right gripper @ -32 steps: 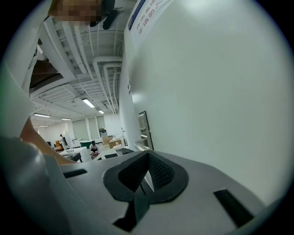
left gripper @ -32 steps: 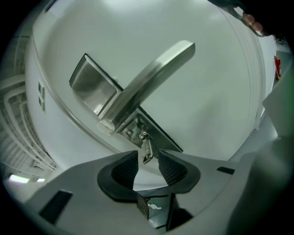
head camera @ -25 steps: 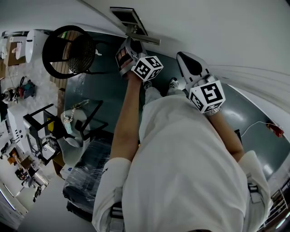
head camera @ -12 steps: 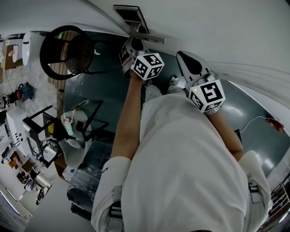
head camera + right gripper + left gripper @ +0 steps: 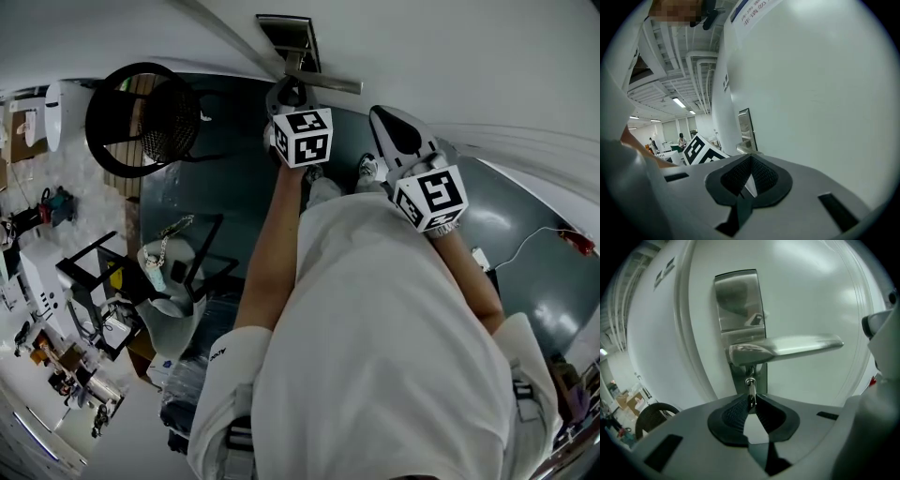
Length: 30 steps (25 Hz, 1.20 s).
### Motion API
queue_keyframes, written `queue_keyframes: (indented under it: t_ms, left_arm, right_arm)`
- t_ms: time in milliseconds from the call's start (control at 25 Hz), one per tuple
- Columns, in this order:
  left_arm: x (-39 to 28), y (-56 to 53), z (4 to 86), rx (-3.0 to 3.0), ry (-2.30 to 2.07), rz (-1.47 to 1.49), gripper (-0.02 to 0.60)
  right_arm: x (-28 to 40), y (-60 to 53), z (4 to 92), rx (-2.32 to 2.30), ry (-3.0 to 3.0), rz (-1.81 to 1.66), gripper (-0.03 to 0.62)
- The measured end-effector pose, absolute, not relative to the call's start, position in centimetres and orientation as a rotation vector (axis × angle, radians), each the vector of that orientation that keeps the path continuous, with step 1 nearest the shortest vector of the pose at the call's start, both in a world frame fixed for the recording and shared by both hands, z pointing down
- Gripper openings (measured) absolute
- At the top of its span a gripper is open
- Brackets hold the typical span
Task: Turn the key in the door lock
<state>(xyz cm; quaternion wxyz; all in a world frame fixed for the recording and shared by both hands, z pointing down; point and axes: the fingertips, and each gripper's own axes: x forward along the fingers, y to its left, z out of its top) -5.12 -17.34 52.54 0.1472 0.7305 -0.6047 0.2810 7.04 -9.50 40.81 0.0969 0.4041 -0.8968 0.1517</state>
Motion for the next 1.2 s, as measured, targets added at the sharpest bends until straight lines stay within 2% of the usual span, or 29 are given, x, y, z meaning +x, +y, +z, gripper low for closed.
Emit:
queue_keyframes:
  t_ms: [680,760,800,1200]
  left_arm:
    - [-5.4,-17.2,52.2,2.039,-1.318,0.346,0.054]
    - [-5.4,-17.2,52.1,2.007,-1.266,0.260,0.053]
    - [-5.3,-17.2,52.0,1.978,-1.232,0.195,0.034]
    - [-5.4,-16.8,51.7,1.801,-0.936,-0.204,0.031]
  right_arm:
    - [3.9,-8.6,40.9,1.371,-2.591,0.468,-0.008]
    - [3.6,-8.5,40.8,1.384,-2.585,0.462,-0.008]
    - [3.4,-8.4,40.7,1.390,-2.582,0.458,-0.008]
    - [1.9,-7.8,40.3,1.440,-2.535,0.432,-0.008]
